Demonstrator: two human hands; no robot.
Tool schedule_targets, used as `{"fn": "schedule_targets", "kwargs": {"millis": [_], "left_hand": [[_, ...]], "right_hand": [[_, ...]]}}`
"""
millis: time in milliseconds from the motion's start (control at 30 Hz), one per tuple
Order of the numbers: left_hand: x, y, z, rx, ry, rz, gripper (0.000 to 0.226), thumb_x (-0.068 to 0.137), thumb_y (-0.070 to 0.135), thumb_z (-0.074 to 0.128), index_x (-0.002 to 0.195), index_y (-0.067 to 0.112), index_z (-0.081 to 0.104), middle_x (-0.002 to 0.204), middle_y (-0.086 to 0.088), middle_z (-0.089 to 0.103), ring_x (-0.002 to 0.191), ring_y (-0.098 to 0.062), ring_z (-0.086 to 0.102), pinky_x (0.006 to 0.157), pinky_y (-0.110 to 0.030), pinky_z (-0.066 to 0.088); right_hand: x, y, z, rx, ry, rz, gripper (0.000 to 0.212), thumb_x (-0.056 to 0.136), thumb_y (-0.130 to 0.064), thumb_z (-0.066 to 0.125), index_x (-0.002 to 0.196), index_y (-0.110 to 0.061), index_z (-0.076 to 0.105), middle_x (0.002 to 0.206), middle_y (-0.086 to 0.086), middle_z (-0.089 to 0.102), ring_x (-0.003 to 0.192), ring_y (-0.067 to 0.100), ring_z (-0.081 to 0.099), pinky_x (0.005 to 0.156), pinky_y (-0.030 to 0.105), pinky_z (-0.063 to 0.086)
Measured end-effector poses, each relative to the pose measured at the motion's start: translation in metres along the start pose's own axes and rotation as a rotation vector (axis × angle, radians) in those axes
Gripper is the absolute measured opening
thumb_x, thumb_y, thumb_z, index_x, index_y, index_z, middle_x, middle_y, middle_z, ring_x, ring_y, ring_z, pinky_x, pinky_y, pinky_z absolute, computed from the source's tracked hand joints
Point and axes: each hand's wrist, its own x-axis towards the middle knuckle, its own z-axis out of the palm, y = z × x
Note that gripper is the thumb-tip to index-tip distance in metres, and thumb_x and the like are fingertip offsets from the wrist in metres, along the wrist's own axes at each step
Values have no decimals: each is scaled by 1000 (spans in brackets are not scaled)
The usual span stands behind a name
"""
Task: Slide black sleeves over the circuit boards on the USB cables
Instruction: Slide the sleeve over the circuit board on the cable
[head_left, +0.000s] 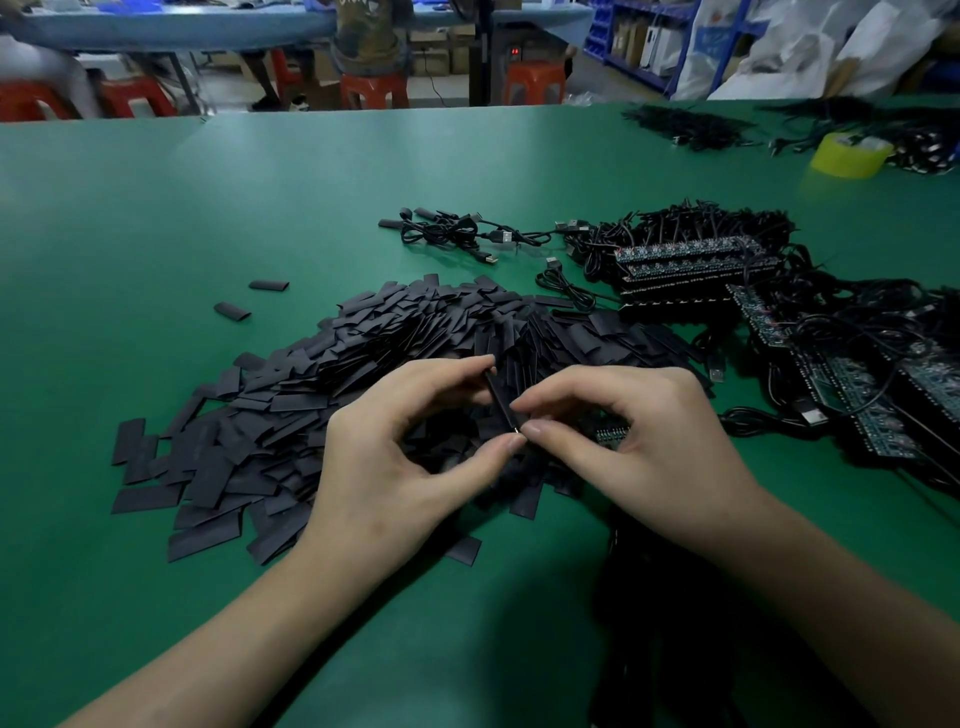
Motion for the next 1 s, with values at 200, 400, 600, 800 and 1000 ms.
{"fn": "schedule_targets", "kwargs": {"millis": [200,400,600,800,1000], "left_hand": [[0,1,0,28,0,-10,48,80,29,86,124,14,71,110,6,74,102,-17,73,93,-29,57],[0,2,1,34,2,-26,47,77,23,87,120,12,73,107,5,75,99,-13,74,91,-24,56],[-1,4,2,22,-20,-39,47,76,24,86,119,12,73,106,5,76,99,-11,74,91,-23,56],[-1,6,1,19,-74,-49,50,76,30,85,120,12,73,107,2,76,99,-12,74,91,-27,58],[0,9,3,22,-45,-54,45,75,23,86,117,11,73,104,2,76,97,-10,74,89,-21,56]], "right_hand": [[2,3,-2,-127,64,-146,9,90,-25,76,97,-22,80,93,-17,76,87,-7,66,79,31,53],[1,4,-2,-240,48,-232,6,94,-24,73,94,-20,78,86,-12,74,77,9,67,80,40,50],[1,1,-2,-332,50,-303,7,91,-15,69,85,-16,74,71,-9,63,64,15,58,73,41,46],[0,1,-1,-307,20,-303,9,81,-8,68,78,-16,70,61,-9,48,56,14,44,69,40,43],[0,-1,0,-282,71,-285,9,78,-6,68,76,-15,68,60,-10,45,55,13,42,67,40,42]]}}
